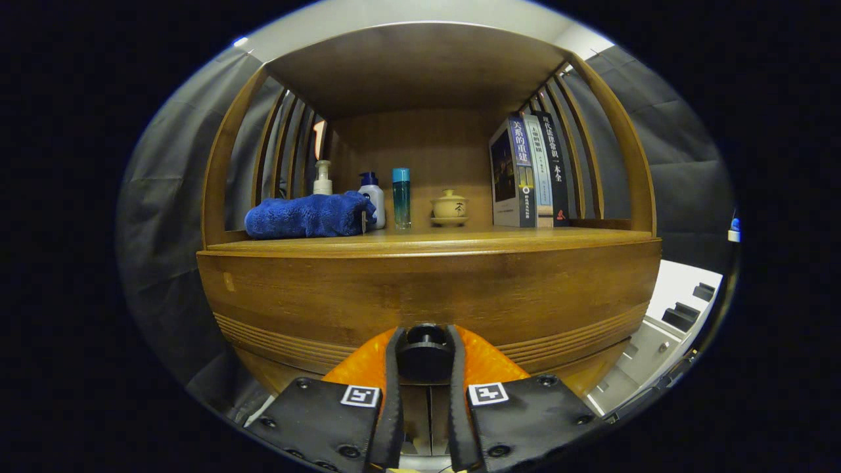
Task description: Pull open the drawer, take out the items inside it, and place them on the countertop above the cabinet.
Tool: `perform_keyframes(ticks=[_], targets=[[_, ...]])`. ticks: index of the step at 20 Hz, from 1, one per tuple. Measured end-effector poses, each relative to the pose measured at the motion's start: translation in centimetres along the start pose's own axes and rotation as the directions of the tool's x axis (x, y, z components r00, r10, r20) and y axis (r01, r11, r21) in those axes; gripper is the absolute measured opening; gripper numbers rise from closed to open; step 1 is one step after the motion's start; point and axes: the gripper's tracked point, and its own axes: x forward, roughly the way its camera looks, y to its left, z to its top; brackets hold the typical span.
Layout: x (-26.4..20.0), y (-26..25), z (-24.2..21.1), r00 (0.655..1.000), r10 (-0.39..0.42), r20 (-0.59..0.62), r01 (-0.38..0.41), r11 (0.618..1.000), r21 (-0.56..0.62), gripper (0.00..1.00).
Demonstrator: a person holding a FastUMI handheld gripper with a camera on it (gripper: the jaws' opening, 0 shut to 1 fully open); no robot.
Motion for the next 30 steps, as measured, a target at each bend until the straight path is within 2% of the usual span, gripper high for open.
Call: perform_keyframes(ticks=[22, 30], targets=[[-13.8, 0.0, -1.4, 1.0, 0.025, 0.008, -0.025, 1.0, 0.014, 0.35], [-16.7, 0.3, -2.4, 1.0, 0.026, -0.017, -0.026, 0.999, 0.031, 0.35]])
